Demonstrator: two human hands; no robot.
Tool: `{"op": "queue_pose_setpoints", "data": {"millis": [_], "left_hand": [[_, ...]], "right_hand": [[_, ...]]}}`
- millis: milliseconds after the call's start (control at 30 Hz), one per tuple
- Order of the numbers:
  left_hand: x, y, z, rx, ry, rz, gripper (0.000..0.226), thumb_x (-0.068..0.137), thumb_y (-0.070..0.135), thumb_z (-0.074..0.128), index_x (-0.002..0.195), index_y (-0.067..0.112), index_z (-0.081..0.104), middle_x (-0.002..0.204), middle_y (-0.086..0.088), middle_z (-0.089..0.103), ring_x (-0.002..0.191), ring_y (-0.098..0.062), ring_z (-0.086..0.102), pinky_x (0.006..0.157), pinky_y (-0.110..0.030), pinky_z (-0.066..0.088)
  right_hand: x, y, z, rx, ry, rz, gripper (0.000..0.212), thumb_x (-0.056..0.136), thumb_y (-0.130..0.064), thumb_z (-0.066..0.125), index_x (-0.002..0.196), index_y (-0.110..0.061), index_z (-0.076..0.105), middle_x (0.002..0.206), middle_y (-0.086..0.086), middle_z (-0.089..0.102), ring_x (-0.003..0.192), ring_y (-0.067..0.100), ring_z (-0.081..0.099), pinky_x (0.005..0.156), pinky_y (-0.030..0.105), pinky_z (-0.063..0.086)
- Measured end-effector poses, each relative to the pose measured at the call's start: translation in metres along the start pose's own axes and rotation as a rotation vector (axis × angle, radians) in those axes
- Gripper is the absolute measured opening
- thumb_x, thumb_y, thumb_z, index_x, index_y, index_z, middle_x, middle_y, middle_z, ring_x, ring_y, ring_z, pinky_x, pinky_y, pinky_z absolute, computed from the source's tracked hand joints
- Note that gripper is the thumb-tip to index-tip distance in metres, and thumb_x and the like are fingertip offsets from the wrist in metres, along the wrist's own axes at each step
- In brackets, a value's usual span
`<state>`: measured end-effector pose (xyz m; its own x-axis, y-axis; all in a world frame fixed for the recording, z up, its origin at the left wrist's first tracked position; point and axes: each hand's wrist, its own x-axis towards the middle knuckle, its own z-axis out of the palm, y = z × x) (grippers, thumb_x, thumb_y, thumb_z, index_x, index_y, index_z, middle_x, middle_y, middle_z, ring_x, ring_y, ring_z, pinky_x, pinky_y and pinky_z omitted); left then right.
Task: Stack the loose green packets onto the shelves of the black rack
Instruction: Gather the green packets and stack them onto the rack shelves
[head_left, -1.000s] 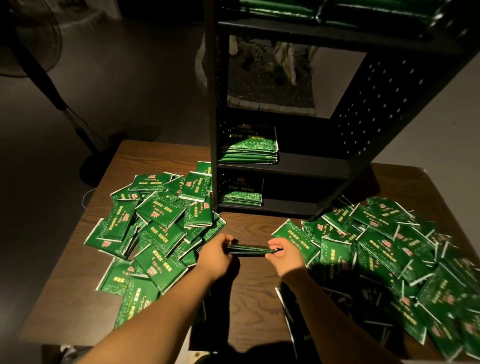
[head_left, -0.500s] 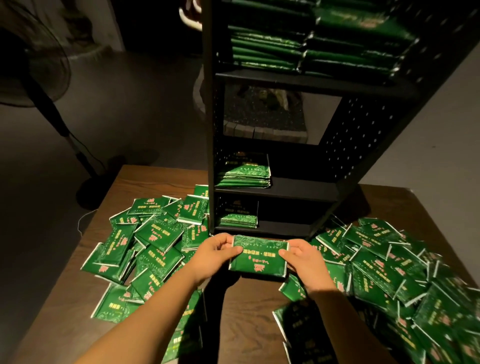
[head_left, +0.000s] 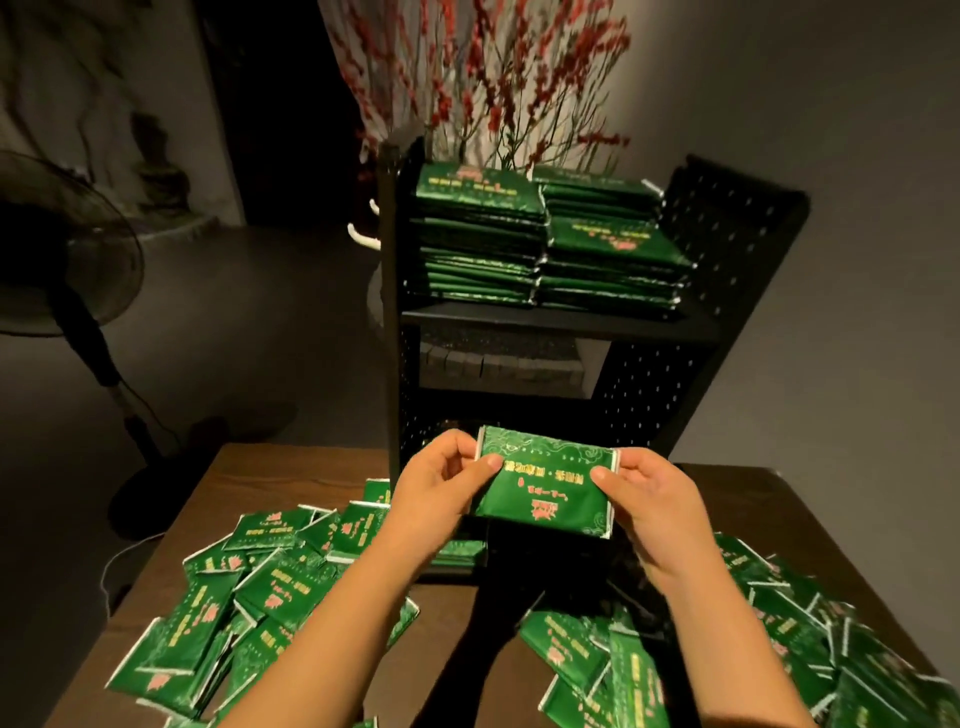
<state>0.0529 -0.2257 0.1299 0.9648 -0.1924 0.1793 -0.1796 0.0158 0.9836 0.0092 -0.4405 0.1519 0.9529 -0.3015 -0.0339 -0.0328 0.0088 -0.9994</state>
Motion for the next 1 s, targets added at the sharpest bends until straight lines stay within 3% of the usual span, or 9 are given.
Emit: {"op": "queue_pose_setpoints", "data": {"millis": [100, 333, 433, 567, 667, 733, 867, 933, 1000], "left_hand": [[0.012, 0.037, 0.003, 0.077, 0.009, 0.142, 0.035, 0.084, 0.043, 0.068, 0.082, 0.010, 0.057, 0.079, -0.024, 0.053, 0.069, -0.017, 0.047, 0.064, -0.032, 0.037], [0.036, 0.091, 0.016, 0.072, 0.051, 0.257, 0.027, 0.094, 0.023, 0.066, 0.074, 0.014, 0.050, 0.066, 0.000, 0.040, 0.063, -0.012, 0.037, 0.062, -0.030, 0.031], [0.043, 0.107, 0.022, 0.018, 0.052, 0.270, 0.027, 0.093, 0.027, 0.068, 0.075, 0.014, 0.053, 0.068, -0.001, 0.042, 0.064, -0.013, 0.039, 0.062, -0.031, 0.033], [0.047, 0.138, 0.038, -0.292, 0.004, 0.044, 0.029, 0.099, 0.036, 0.054, 0.079, 0.015, 0.057, 0.063, 0.004, 0.053, 0.053, -0.011, 0.049, 0.045, -0.021, 0.040], [0.054, 0.156, 0.047, -0.427, -0.078, -0.118, 0.035, 0.104, 0.035, 0.039, 0.088, 0.011, 0.059, 0.067, -0.003, 0.065, 0.046, -0.015, 0.051, 0.038, -0.021, 0.039], [0.055, 0.160, 0.053, -0.297, -0.126, -0.126, 0.024, 0.102, 0.024, 0.045, 0.089, 0.011, 0.061, 0.069, -0.003, 0.067, 0.044, -0.015, 0.050, 0.039, -0.022, 0.038], [0.060, 0.165, 0.065, 0.136, -0.147, 0.095, 0.016, 0.093, 0.021, 0.057, 0.079, 0.027, 0.063, 0.079, 0.004, 0.071, 0.050, -0.009, 0.051, 0.051, -0.026, 0.043], [0.066, 0.172, 0.066, 0.310, -0.126, 0.225, 0.009, 0.087, 0.026, 0.058, 0.083, 0.032, 0.062, 0.081, 0.005, 0.070, 0.057, -0.012, 0.054, 0.063, -0.033, 0.049], [0.072, 0.181, 0.067, 0.474, -0.113, 0.309, 0.008, 0.090, 0.024, 0.058, 0.093, 0.030, 0.063, 0.082, 0.011, 0.066, 0.064, -0.011, 0.056, 0.070, -0.031, 0.050]], "right_hand": [[-0.002, -0.039, -0.001, 0.036, 0.029, -0.079, 0.012, 0.087, 0.002, 0.064, 0.098, -0.003, 0.066, 0.092, 0.013, 0.075, 0.086, 0.026, 0.073, 0.077, 0.040, 0.057], [-0.007, -0.090, 0.001, 0.034, 0.038, -0.203, 0.020, 0.094, -0.002, 0.058, 0.109, -0.012, 0.066, 0.098, 0.003, 0.076, 0.091, 0.016, 0.073, 0.078, 0.032, 0.056], [-0.002, -0.106, -0.004, 0.016, 0.078, -0.283, 0.023, 0.093, 0.001, 0.058, 0.108, -0.015, 0.066, 0.097, 0.001, 0.076, 0.089, 0.014, 0.073, 0.070, 0.024, 0.057], [0.017, -0.145, -0.011, 0.053, 0.171, -0.394, 0.020, 0.093, 0.001, 0.058, 0.101, -0.015, 0.066, 0.089, 0.001, 0.076, 0.079, 0.009, 0.072, 0.064, 0.020, 0.055], [0.038, -0.185, -0.011, -0.054, 0.215, -0.439, 0.017, 0.094, -0.002, 0.058, 0.109, -0.008, 0.063, 0.091, 0.006, 0.074, 0.072, 0.008, 0.071, 0.053, 0.019, 0.052], [0.055, -0.205, -0.006, -0.203, 0.224, -0.424, 0.020, 0.093, -0.004, 0.058, 0.113, -0.005, 0.058, 0.096, 0.011, 0.071, 0.071, 0.012, 0.071, 0.048, 0.019, 0.051], [0.078, -0.232, 0.004, -0.546, 0.275, -0.340, 0.026, 0.092, -0.007, 0.053, 0.118, -0.003, 0.054, 0.112, 0.016, 0.064, 0.048, 0.008, 0.067, 0.043, 0.022, 0.051], [0.084, -0.241, 0.007, -0.680, 0.278, -0.281, 0.018, 0.092, -0.004, 0.051, 0.109, 0.002, 0.052, 0.100, 0.018, 0.062, 0.036, 0.008, 0.060, 0.031, 0.014, 0.036], [0.084, -0.247, 0.011, -0.810, 0.270, -0.232, 0.012, 0.090, 0.002, 0.054, 0.101, -0.001, 0.050, 0.076, 0.014, 0.055, 0.039, 0.016, 0.055, 0.025, 0.014, 0.025]]}}
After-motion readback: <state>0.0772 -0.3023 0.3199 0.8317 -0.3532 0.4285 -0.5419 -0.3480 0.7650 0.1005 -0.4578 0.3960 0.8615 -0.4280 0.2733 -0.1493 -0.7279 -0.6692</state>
